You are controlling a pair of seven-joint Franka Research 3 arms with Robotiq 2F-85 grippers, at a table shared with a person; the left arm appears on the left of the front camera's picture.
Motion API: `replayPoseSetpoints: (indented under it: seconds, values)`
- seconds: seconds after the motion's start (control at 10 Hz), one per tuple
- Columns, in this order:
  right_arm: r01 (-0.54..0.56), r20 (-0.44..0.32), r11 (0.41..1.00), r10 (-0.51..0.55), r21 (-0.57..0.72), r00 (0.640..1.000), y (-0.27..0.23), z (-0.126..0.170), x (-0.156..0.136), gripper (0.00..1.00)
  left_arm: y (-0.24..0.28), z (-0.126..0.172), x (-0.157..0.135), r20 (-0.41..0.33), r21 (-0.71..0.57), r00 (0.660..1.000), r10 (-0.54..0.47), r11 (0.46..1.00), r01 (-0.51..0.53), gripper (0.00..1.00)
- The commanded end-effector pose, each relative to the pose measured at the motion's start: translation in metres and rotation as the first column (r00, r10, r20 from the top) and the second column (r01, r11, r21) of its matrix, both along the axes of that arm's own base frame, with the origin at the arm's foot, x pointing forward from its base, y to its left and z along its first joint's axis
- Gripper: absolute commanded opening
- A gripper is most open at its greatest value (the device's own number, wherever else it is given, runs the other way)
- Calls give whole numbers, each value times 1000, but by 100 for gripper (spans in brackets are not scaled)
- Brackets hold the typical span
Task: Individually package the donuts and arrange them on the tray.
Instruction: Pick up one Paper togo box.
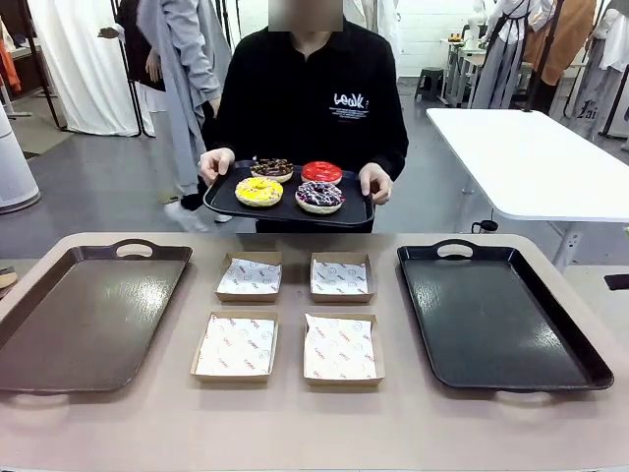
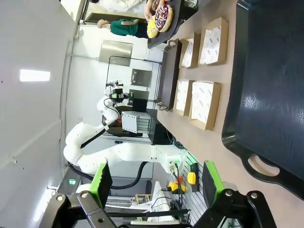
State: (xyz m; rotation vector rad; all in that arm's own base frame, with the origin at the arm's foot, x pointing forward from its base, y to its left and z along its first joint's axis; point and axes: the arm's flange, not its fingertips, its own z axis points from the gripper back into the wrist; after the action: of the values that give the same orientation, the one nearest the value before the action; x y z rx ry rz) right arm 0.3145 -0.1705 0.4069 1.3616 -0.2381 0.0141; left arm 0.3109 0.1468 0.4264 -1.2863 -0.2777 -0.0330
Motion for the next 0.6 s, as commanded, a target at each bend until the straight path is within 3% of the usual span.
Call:
replayPoseSetpoints:
  seconds: [0.0,0.5]
  values:
    - [4,13,1000,-5,23,1000,-2,1,1,100,3,0,0,14,-11,1000,-2,1000,2,100]
    - [4,13,1000,-5,23,1000,-2,1,1,100,3,0,0,14,-11,1000,-2,1000,2,100]
